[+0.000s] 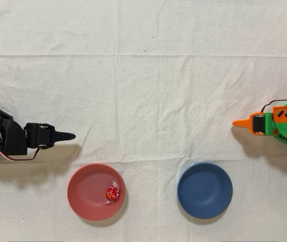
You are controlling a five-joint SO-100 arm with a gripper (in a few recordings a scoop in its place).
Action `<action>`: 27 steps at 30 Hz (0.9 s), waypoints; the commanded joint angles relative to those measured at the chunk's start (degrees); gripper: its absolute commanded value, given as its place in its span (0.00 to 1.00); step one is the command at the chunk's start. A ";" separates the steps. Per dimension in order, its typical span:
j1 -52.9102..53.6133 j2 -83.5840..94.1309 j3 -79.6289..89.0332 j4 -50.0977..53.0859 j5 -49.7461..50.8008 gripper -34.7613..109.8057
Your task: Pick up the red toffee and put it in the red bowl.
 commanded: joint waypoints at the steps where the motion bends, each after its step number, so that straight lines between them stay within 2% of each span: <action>1: -0.26 0.62 3.16 0.44 -1.32 0.25; 27: -0.26 0.70 3.34 2.46 0.00 0.25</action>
